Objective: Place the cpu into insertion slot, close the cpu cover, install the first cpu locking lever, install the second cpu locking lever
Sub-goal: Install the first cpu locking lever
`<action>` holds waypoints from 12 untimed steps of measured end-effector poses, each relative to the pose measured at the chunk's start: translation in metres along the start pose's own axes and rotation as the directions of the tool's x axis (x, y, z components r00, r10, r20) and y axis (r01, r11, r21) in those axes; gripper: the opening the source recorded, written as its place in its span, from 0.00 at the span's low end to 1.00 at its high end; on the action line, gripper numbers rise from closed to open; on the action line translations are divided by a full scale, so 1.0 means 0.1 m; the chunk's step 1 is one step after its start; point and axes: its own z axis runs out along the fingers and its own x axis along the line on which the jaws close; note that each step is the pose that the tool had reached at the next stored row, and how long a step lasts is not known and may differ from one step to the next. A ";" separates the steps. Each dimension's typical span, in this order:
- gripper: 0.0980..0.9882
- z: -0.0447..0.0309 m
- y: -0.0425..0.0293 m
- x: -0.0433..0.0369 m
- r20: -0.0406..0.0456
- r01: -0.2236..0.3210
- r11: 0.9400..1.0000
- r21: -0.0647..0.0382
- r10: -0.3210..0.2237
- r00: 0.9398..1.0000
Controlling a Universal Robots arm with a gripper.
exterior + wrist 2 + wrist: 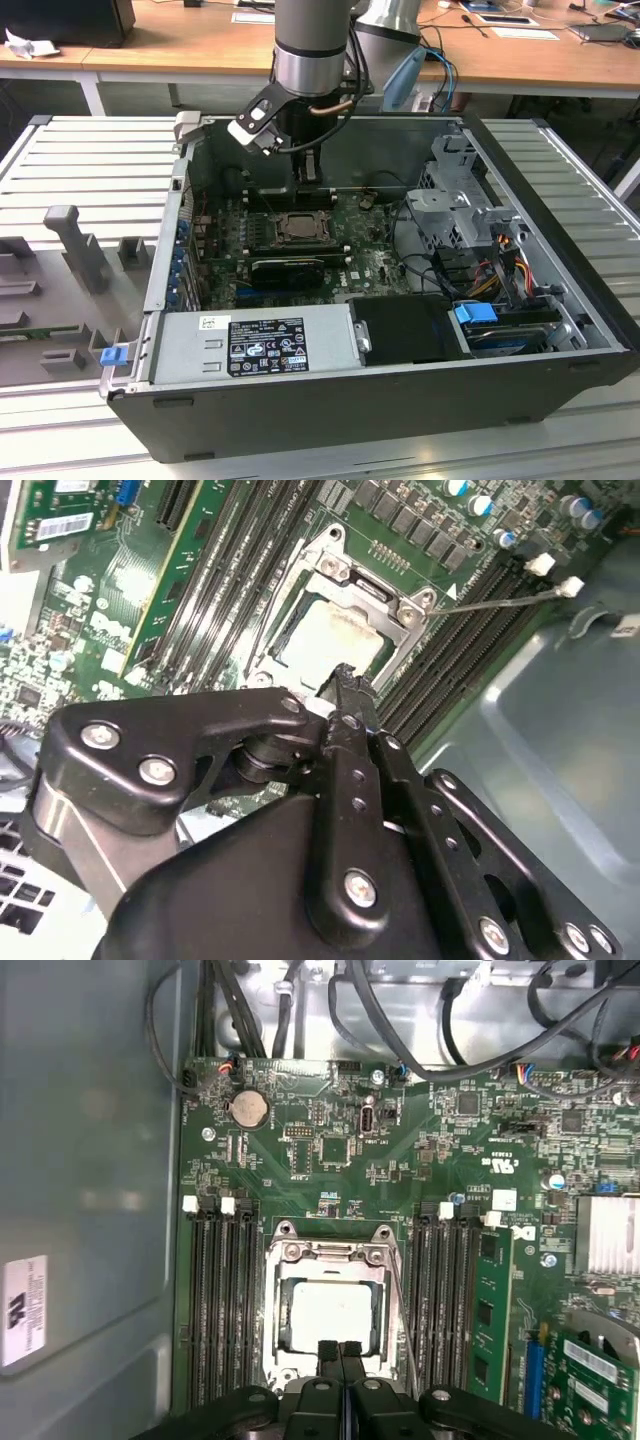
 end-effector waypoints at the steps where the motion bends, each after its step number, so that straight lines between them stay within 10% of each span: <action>1: 0.01 -0.023 0.000 0.001 0.000 0.000 1.000 0.000 0.000 1.000; 7: 0.01 -0.095 0.001 0.003 -0.001 0.066 0.998 0.002 -0.066 0.998; 12: 0.01 -0.092 -0.001 0.003 0.000 0.177 0.984 0.006 -0.177 0.984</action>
